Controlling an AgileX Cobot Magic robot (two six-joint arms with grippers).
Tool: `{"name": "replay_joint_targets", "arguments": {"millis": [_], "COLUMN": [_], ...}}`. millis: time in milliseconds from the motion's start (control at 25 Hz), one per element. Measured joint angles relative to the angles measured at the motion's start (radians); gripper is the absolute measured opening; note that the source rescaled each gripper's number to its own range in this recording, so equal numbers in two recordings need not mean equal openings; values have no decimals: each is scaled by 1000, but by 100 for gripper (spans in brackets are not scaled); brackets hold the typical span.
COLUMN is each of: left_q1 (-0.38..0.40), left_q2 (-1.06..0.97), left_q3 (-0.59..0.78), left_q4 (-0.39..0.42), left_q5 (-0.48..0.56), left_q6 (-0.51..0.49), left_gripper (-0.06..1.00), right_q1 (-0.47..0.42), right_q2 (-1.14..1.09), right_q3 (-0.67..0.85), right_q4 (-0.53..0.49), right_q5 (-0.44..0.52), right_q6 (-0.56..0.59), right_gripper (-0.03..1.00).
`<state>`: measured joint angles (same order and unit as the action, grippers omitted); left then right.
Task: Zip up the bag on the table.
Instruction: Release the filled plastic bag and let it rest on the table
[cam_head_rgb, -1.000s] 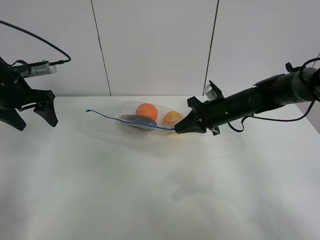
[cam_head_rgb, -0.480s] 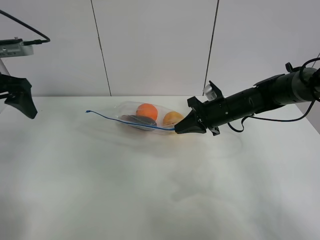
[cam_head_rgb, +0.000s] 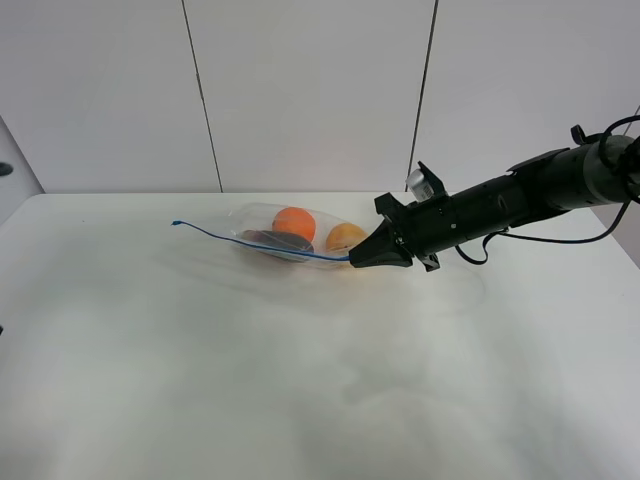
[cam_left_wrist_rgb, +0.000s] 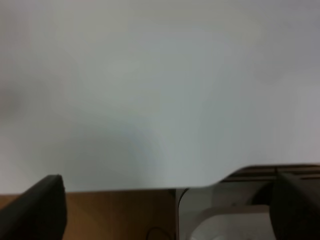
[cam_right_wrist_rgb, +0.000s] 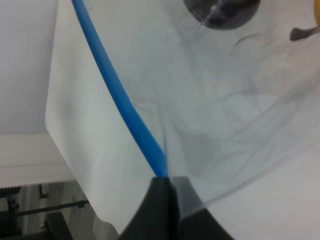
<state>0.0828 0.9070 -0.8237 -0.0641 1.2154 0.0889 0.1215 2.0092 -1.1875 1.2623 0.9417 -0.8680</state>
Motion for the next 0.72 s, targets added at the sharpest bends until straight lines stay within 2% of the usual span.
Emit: {"name": "replay_joint_targets", "arguments": {"millis": [280,720], "left_q1": [0,0], "left_q2": [-243,-604], "left_q3": [207,251], "left_q4": [1,-10], "left_q5": [7,-49], "left_q6": [-11,-15], "left_gripper": [93,93], "right_q1": [0,0], "right_q2": [0,0], "right_q3": [0,0], "right_q4": [0,-6], "right_q5": [1,-3], "right_q6": [0,0], "right_gripper": [0,0]}}
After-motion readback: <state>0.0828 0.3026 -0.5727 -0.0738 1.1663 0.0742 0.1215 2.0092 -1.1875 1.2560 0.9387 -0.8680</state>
